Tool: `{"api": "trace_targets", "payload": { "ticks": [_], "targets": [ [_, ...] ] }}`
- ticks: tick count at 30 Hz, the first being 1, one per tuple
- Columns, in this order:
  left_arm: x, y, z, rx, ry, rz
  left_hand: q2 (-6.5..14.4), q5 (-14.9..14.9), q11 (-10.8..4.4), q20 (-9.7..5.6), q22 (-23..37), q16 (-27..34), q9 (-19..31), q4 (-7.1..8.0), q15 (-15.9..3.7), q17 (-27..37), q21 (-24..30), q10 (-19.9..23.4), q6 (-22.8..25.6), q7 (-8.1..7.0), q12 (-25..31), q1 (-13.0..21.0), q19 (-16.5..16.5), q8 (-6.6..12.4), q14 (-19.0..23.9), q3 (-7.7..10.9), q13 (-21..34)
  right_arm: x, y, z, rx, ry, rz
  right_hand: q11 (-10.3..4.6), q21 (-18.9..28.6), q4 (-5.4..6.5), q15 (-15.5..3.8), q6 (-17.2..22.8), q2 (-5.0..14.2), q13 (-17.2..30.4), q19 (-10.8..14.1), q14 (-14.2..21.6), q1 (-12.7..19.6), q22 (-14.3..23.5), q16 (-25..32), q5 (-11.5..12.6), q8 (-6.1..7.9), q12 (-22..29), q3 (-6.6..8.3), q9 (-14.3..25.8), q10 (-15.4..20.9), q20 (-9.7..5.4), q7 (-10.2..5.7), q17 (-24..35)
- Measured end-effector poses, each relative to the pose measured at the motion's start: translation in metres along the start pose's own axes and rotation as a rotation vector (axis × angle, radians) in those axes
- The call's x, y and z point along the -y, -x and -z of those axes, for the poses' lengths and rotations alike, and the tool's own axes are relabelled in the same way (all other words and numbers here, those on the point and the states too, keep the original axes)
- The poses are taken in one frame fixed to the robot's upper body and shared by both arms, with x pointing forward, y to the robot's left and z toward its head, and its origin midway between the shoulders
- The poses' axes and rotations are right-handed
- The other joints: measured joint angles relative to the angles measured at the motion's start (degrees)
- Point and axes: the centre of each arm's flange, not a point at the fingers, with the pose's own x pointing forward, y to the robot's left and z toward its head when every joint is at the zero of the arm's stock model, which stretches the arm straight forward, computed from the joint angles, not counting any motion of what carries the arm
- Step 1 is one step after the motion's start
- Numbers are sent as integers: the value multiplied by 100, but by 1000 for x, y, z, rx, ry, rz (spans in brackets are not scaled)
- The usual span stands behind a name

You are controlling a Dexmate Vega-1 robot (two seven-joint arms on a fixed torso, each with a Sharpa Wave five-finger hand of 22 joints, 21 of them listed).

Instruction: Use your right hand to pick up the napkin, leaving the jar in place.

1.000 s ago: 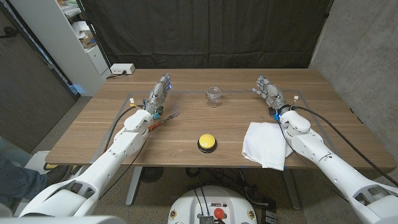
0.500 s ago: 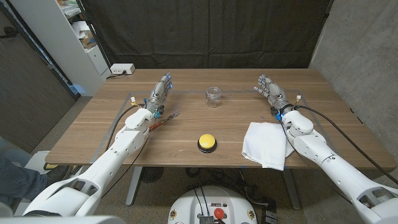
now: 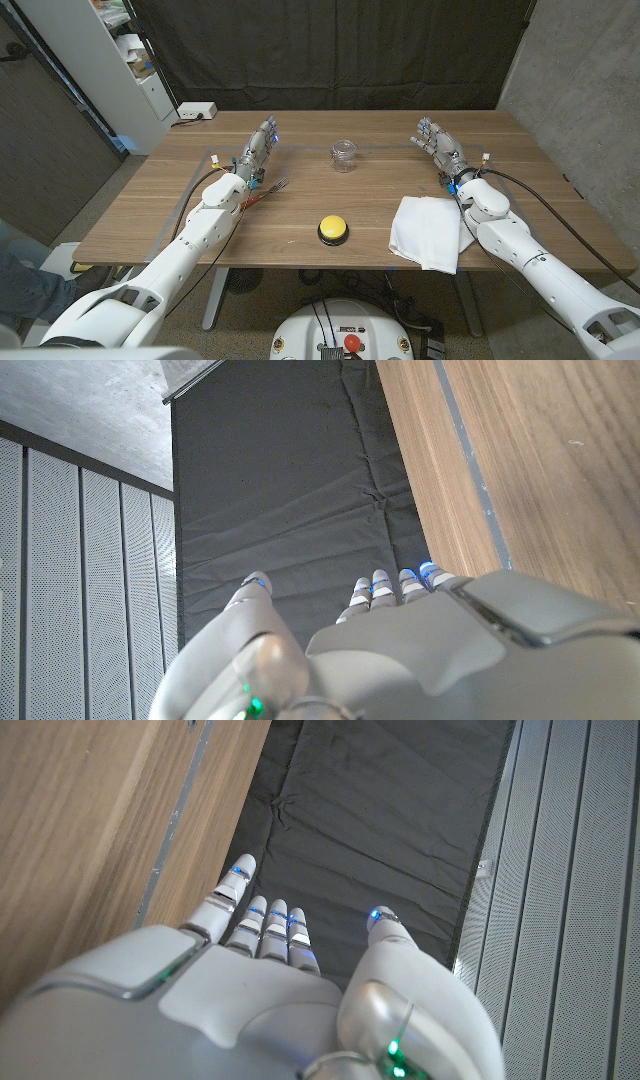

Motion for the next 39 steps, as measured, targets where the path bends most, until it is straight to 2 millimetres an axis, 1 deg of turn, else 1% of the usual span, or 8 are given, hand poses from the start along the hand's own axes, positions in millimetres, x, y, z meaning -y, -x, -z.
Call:
{"api": "trace_targets", "payload": {
  "ticks": [4,7,18,20,27,28,33,39],
  "targets": [
    [0,0,0,-2,-1,2,0,0,0,31,0,0,0,0,0,0,0,0,0,0,0,0,-31,0,0,0,0,1,2,-2,8,1,-4,0,0,0,0,0,0,0,0,0,0,0,0,0,0,0,0,0,0,0,0,0],
    [1,-1,0,-3,-2,3,0,0,0,31,0,0,0,0,0,0,0,0,0,0,0,0,-31,0,0,0,0,3,6,-4,15,6,-8,0,0,0,0,32,0,0,0,0,0,0,0,0,0,0,0,0,0,0,-32,0],
    [5,-4,-6,5,-6,17,23,0,0,31,0,0,0,-25,0,1,0,0,0,0,0,22,-31,0,0,-25,1,7,15,-10,34,18,-25,-2,0,-24,0,31,0,-1,-1,-1,0,-1,0,0,0,0,-24,0,2,0,-31,-27],
    [6,-4,-7,6,-8,20,23,0,0,31,0,0,0,-24,0,1,5,0,0,0,0,22,-31,0,0,-25,1,7,16,-11,38,20,-28,-30,0,-23,0,40,0,-1,22,-1,0,-1,0,0,0,0,-24,-1,30,23,-40,-27],
    [9,-4,-12,17,-12,30,23,0,0,31,0,21,0,-24,0,1,22,1,0,0,0,22,-31,0,0,-25,-24,7,16,-13,49,20,-35,-30,-38,-23,0,62,0,-1,31,-1,0,-1,0,0,0,0,-24,-1,30,32,-62,-26],
    [9,-4,-11,8,-11,32,23,0,0,31,0,22,0,-24,0,1,22,1,0,0,0,22,-31,0,0,-25,-26,8,21,-18,53,30,-42,-20,-39,-23,0,62,0,-1,31,-1,0,-1,0,0,0,0,-24,-1,40,32,-62,-26],
    [10,-2,-9,4,-9,33,23,0,-1,31,0,21,0,-41,0,1,22,0,0,0,0,22,-31,0,0,-8,-26,10,24,-19,54,37,-47,1,-39,-23,0,62,0,-1,31,-1,0,-1,0,0,0,0,-24,-1,61,32,-62,-26],
    [13,0,-7,1,-2,36,45,0,-1,86,-1,21,0,-41,0,1,22,1,0,0,22,45,-19,-1,0,-8,-26,11,27,-20,58,40,-49,1,-38,-47,-31,63,0,-1,30,31,0,-1,0,0,0,0,-48,-1,61,32,-64,-26]
  ]
}}
